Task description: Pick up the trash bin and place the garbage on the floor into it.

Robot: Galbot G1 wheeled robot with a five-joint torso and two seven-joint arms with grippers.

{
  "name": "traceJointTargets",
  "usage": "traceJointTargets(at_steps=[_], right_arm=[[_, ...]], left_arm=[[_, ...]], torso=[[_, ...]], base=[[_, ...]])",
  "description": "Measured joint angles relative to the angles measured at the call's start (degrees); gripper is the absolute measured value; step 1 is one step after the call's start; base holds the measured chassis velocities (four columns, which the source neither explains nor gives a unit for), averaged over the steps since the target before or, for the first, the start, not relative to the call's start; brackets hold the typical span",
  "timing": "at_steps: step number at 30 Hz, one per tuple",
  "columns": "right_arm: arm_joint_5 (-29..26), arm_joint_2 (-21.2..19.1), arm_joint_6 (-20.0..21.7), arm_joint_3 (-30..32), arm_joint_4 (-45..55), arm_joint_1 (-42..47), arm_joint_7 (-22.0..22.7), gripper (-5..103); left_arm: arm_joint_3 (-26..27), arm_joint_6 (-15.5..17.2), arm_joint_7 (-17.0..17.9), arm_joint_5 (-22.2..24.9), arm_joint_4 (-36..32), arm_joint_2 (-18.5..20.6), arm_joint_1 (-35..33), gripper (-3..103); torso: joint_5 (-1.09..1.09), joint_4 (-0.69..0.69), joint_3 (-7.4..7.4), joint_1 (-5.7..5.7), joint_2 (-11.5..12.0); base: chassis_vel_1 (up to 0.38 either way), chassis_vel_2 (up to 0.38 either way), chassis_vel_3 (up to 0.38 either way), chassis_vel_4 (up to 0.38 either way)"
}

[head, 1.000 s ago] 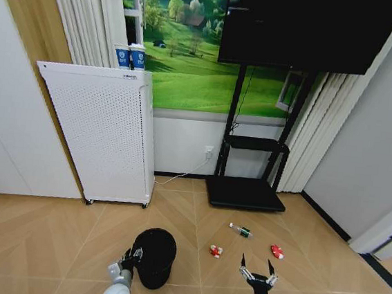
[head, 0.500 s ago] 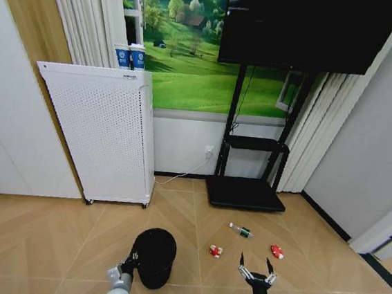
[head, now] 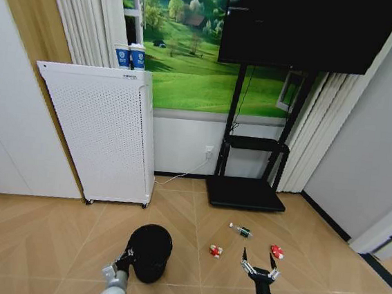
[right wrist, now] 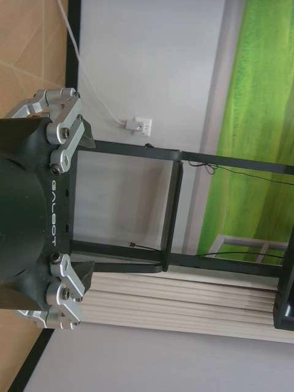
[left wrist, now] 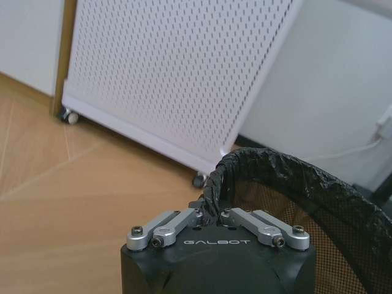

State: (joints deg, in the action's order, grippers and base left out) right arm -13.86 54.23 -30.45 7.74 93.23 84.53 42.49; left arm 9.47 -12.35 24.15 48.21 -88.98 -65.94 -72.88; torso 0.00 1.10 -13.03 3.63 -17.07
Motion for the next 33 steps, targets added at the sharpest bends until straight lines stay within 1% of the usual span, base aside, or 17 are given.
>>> traceJointTargets(at_steps=[2,4,6,8,10,13,15,20,21,24,28,33], right_arm=[[0.00,-0.09,2.03,-0.19,-0.79,-0.79,1.13,100],[-0.03,-0.19,2.65,-0.27,-1.07,-1.15,1.38,100],[0.05,-0.62,3.86,-0.76,-2.50,-2.62,1.61,100],[0.05,-0.77,4.00,-0.97,-2.81,-3.08,1.60,100],[-0.97,-1.62,4.31,-1.86,-3.26,-4.27,0.78,100],[-1.92,-2.04,4.31,-2.43,-3.21,-4.69,0.07,100],[-3.15,-3.07,4.11,-4.08,-2.86,-5.91,-1.68,100],[-3.24,-3.48,3.62,-5.01,-2.91,-6.88,-2.47,100],[-3.04,-3.57,3.38,-5.03,-3.06,-6.89,-2.63,100],[-2.77,-3.75,2.91,-5.04,-3.29,-6.89,-3.12,100],[-2.79,-4.24,2.38,-5.07,-3.10,-6.82,-3.77,100],[-2.41,-4.64,1.76,-5.05,-2.85,-6.38,-4.47,100]], left_arm=[[1.40,0.64,0.99,0.37,-2.93,2.14,-1.29,7],[1.89,0.88,1.32,0.49,-3.84,2.82,-2.00,7],[3.73,1.74,2.18,0.53,-6.46,4.38,-5.16,7],[4.40,1.86,2.24,0.25,-7.07,4.63,-6.22,7],[6.65,1.90,2.09,-1.06,-8.93,4.99,-9.67,7],[7.62,1.89,1.74,-1.93,-9.64,4.98,-11.12,7],[9.41,1.45,0.87,-3.33,-11.08,4.74,-13.68,7],[10.56,1.33,0.41,-4.18,-12.54,4.49,-15.46,7],[10.77,1.28,0.29,-4.41,-13.02,4.46,-15.93,7],[11.16,1.21,0.13,-4.91,-13.73,4.18,-16.80,7],[11.57,0.83,-0.24,-5.90,-14.41,3.53,-17.97,7],[11.63,0.33,-0.60,-6.79,-14.59,2.64,-18.83,7]], torso=[[0.00,-0.01,0.00,0.00,0.00],[0.00,0.00,0.00,0.00,0.00],[0.00,-0.04,0.00,0.00,0.00],[-0.01,-0.02,0.00,0.00,0.00],[0.01,-0.04,0.00,0.00,0.00],[-0.01,-0.03,0.00,0.00,0.00],[0.00,-0.02,0.00,0.00,0.00],[0.00,-0.03,0.00,0.00,0.00],[0.00,0.00,0.00,0.00,0.00],[-0.01,0.00,0.01,-0.01,0.00],[0.00,-0.02,0.01,-0.01,-0.01],[0.01,-0.02,0.00,0.00,-0.01]], base=[[0.000,0.000,0.000,0.000],[0.000,0.000,0.000,0.000],[0.000,0.000,0.000,0.000],[0.000,0.000,0.000,0.000],[0.000,0.000,0.000,0.000],[0.000,0.000,0.000,0.000],[0.000,0.000,0.000,0.000],[0.000,0.000,0.000,0.000],[-0.025,0.012,0.059,0.014],[-0.072,0.008,0.085,0.005],[-0.195,-0.004,0.223,-0.016],[-0.359,-0.016,0.375,-0.021]])
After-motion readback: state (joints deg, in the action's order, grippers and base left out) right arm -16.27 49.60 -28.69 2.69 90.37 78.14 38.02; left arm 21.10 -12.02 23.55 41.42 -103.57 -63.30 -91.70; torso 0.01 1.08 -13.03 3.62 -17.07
